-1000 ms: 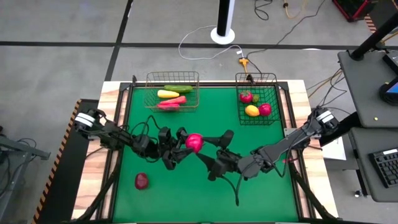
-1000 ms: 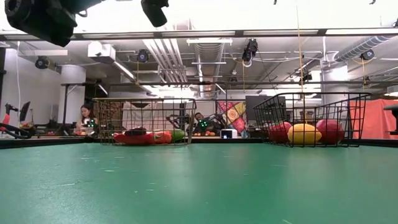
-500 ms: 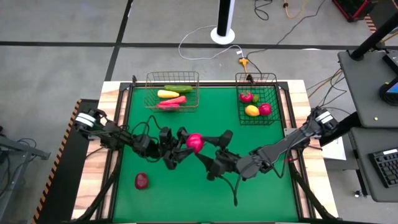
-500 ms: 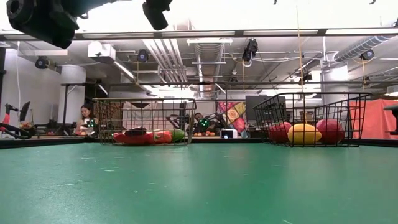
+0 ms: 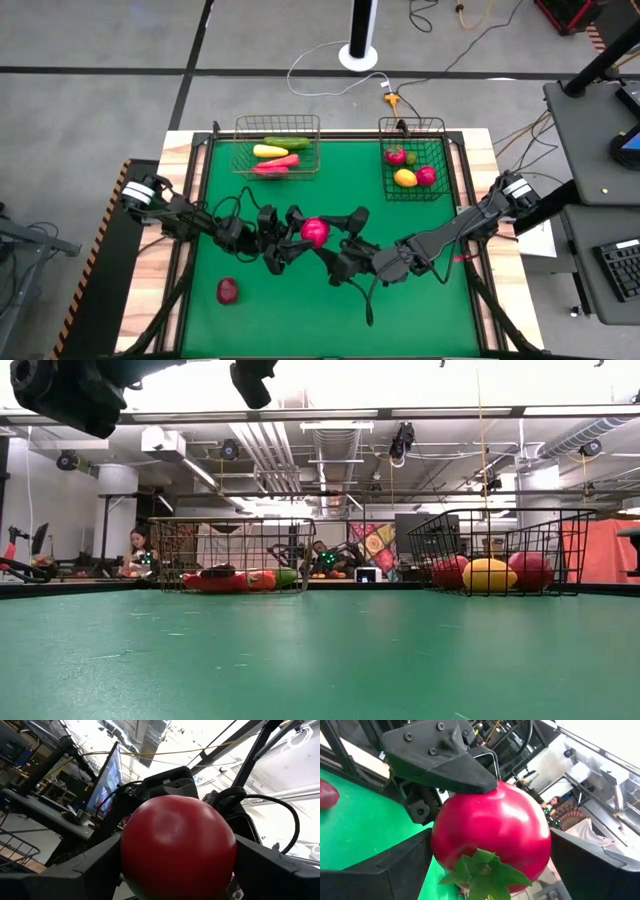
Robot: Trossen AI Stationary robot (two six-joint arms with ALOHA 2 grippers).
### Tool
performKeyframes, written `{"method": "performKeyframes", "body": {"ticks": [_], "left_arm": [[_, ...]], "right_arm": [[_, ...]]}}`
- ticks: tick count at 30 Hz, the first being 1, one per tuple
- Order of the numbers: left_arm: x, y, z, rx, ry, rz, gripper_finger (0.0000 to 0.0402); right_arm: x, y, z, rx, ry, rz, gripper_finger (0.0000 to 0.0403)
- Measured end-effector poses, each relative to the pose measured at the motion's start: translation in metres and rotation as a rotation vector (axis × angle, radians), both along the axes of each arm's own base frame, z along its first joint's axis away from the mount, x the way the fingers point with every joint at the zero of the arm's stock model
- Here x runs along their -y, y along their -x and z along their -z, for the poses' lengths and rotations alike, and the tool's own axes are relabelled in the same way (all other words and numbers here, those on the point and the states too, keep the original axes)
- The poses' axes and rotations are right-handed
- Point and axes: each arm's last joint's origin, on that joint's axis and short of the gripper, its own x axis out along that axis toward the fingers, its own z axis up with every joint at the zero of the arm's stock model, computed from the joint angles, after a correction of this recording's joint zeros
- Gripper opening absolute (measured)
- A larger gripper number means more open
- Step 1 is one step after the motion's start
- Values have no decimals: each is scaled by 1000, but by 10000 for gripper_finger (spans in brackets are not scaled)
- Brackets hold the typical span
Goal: Sort produce into baskets
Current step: Put the red tomato into the black wire basket
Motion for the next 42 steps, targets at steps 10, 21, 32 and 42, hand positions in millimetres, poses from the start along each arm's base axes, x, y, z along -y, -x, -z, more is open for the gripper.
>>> {"method": "performKeyframes", "body": {"ticks": [10,21,32,42], "left_arm": [[0,0,0,0,-6,-5,310],[0,0,0,-8,-8,-12,310],[0,0,0,-8,-8,-13,310],[0,0,1,-12,-11,-10,310]], "right_arm": [[0,1,-3,15,-4,-5,368],[1,1,-2,0,6,-7,368],[2,1,-3,-11,29,-6,368],[4,0,-2,-26,34,-28,368]]}}
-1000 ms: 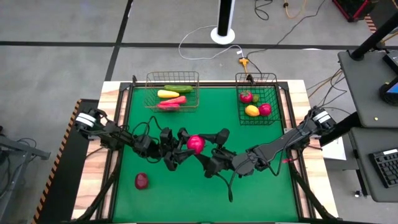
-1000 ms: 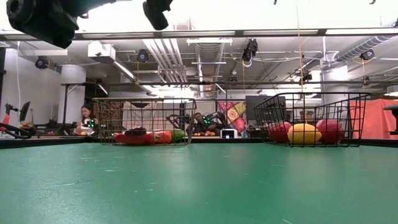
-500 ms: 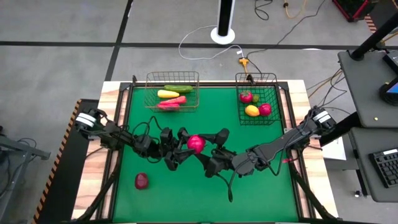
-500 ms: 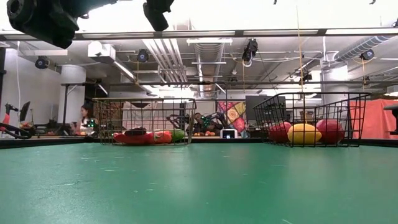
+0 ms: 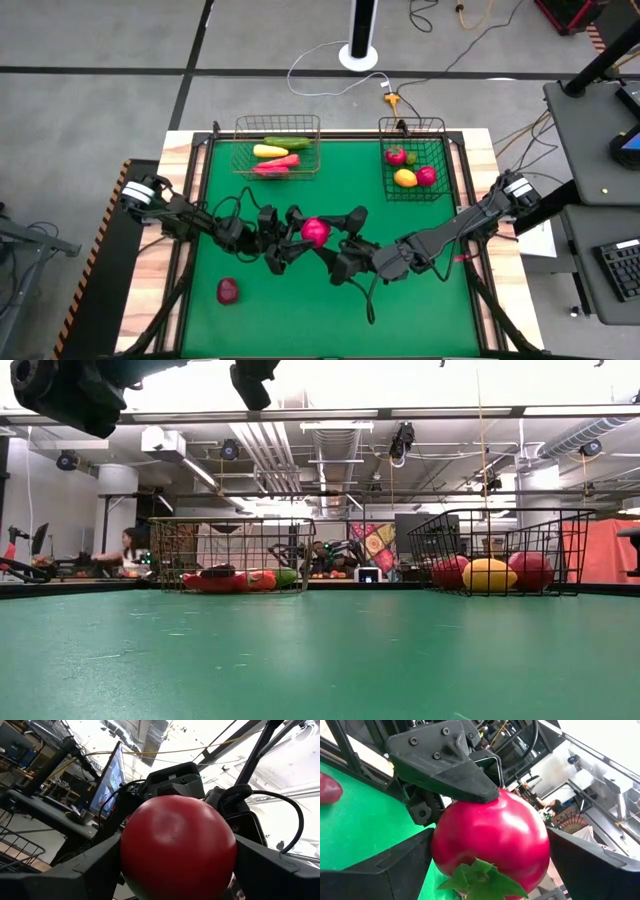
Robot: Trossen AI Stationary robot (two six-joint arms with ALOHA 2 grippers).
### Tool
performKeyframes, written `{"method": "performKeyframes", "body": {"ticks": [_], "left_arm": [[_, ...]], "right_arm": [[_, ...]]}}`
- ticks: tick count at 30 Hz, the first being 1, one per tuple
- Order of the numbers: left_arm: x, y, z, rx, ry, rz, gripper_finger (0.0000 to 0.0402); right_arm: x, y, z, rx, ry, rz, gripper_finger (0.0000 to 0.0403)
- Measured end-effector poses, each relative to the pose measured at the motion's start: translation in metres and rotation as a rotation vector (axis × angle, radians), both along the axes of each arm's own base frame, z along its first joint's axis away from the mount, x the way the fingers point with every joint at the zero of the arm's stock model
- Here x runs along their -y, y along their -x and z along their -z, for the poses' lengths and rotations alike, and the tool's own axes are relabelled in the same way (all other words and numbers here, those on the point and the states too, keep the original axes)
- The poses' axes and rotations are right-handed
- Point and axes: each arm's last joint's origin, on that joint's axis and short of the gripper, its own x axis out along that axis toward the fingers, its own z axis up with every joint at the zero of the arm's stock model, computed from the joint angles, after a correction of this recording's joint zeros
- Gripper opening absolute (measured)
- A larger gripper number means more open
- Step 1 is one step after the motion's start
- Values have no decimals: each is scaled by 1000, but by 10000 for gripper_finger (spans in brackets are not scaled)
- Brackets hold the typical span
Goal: Sort produce into baskets
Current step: Put the red tomato into the black wire basket
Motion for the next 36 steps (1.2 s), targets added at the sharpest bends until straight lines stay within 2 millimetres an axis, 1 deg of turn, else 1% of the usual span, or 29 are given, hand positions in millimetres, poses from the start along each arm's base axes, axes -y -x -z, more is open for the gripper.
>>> {"method": "performKeyframes", "body": {"ticks": [3,9,11,14,17,23,26,30,33,36], "left_arm": [[0,0,0,0,1,-2,313],[0,0,1,-7,11,5,340],[0,0,2,-13,11,9,348],[0,0,3,-22,4,9,355],[0,2,7,-40,-39,-7,356],[-5,15,23,-100,-113,-34,357],[-7,22,34,-141,-117,-29,357],[-10,29,45,-184,-96,-13,357],[-10,31,47,-196,-77,-5,357],[-10,31,48,-198,-75,-2,357]], "right_arm": [[0,0,0,0,-1,-1,360],[0,0,0,4,-10,2,318],[1,0,-1,8,-11,7,311],[1,0,-1,6,-10,11,311],[3,2,-3,12,-7,53,317],[13,16,-21,57,-20,221,312],[24,25,-36,101,-61,287,311],[50,42,-57,173,-158,355,313],[79,57,-66,203,-244,430,311],[112,74,-66,211,-367,501,310]]}}
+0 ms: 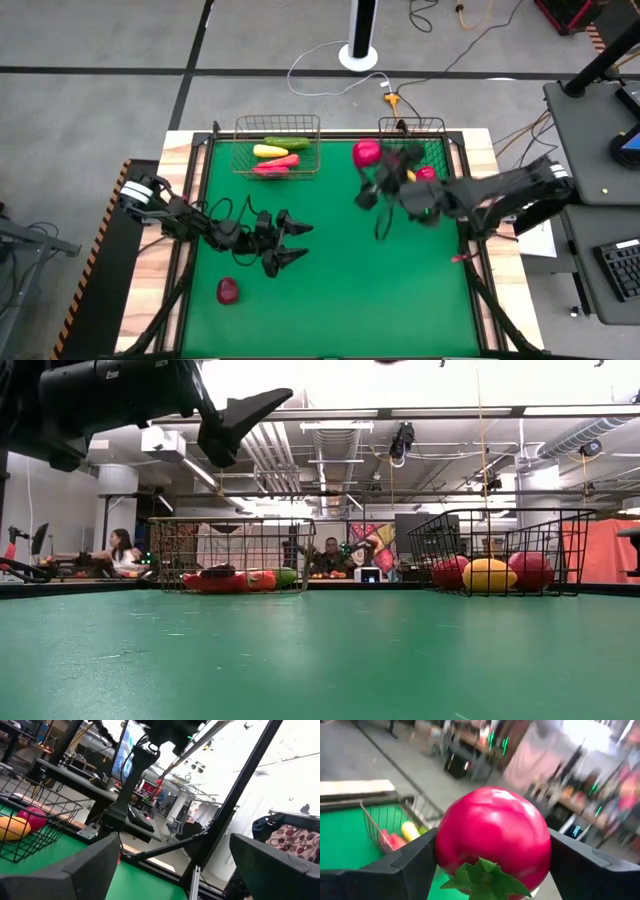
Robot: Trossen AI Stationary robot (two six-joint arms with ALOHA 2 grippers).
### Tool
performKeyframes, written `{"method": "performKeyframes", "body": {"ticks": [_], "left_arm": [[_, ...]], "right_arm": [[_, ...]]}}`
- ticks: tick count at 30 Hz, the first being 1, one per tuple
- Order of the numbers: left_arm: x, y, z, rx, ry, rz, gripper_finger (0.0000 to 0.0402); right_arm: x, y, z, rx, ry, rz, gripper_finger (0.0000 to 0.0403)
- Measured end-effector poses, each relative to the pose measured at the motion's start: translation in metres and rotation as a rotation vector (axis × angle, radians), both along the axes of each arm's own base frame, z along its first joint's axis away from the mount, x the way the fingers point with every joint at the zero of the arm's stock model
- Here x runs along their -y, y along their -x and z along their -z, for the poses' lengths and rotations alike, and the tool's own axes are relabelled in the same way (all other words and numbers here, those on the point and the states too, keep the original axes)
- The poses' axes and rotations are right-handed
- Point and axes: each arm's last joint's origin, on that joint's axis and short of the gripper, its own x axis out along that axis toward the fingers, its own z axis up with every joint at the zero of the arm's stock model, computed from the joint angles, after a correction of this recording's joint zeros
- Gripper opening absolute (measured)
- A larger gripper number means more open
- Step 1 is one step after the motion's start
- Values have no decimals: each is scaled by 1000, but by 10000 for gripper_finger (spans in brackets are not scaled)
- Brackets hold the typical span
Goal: Sort produce into baskets
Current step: Put the red tomato into the black wire basket
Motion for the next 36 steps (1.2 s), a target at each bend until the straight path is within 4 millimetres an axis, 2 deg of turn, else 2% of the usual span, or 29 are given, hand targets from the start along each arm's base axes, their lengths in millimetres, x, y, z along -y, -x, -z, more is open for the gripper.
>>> {"method": "performKeyframes", "body": {"ticks": [4,8,14,17,26,36], "left_arm": [[1,-3,-1,-10,-3,0,357],[2,-6,-2,-20,-7,0,357],[4,-12,-4,-41,-14,0,357],[5,-15,-6,-45,-16,-1,357],[6,-18,-9,-39,-30,-5,357],[5,-11,-1,-62,15,14,357]], "right_arm": [[49,23,12,7,-295,51,311],[93,48,31,-81,-561,230,312],[139,81,54,-276,-857,440,312],[158,90,64,-359,-964,504,312],[205,85,103,-551,-1175,411,313],[227,75,132,-659,-1155,307,320]]}}
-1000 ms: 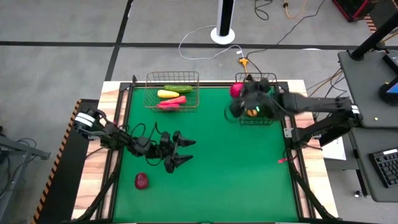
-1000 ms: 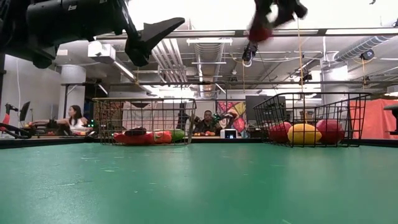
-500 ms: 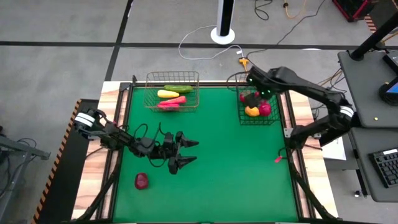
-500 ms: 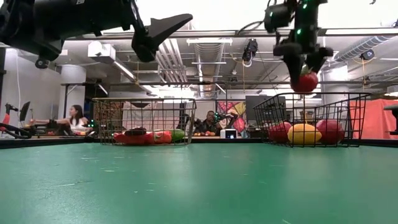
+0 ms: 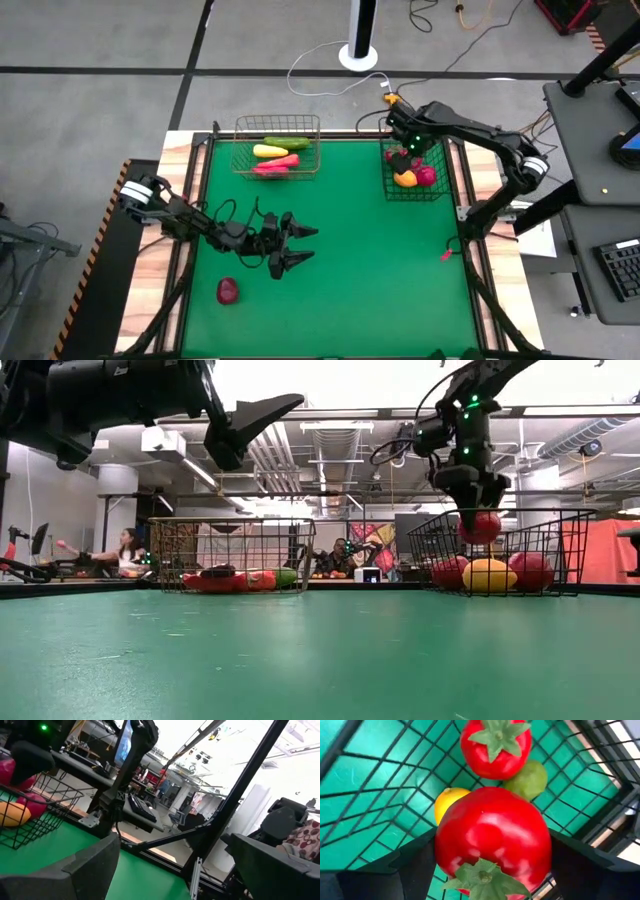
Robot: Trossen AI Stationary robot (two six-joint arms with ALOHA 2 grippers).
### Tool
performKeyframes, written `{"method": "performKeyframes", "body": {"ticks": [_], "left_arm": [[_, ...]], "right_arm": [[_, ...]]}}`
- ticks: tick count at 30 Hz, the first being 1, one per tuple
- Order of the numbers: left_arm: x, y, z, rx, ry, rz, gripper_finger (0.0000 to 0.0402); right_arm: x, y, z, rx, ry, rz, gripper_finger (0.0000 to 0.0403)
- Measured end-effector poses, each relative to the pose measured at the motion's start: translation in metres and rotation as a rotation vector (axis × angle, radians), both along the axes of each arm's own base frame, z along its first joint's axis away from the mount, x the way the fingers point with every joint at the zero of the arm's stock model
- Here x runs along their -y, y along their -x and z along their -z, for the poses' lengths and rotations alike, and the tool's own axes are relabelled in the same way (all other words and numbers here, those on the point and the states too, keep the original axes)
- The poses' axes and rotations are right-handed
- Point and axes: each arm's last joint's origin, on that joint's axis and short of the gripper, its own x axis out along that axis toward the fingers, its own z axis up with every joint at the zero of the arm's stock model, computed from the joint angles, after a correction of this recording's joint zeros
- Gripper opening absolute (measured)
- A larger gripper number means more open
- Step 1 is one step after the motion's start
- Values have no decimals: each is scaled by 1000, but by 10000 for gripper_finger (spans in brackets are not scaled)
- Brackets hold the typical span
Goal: Sort produce into baskets
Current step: Put the red tomato into the black wire basket, then put the red apple into the black wire basket
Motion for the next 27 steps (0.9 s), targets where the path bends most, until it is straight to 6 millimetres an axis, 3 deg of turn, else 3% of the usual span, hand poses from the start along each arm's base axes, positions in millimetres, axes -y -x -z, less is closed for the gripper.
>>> {"method": "performKeyframes", "body": {"ticks": [8,16,22,27], "left_arm": [[3,2,0,0,4,13,357],[3,2,0,0,2,13,357],[3,2,0,0,0,13,357],[4,1,-1,3,50,27,357]], "right_arm": [[10,-4,18,-51,-33,-10,323],[14,-7,24,-51,-34,10,362],[13,-5,20,-42,-25,11,368],[7,1,4,3,14,32,368]]}}
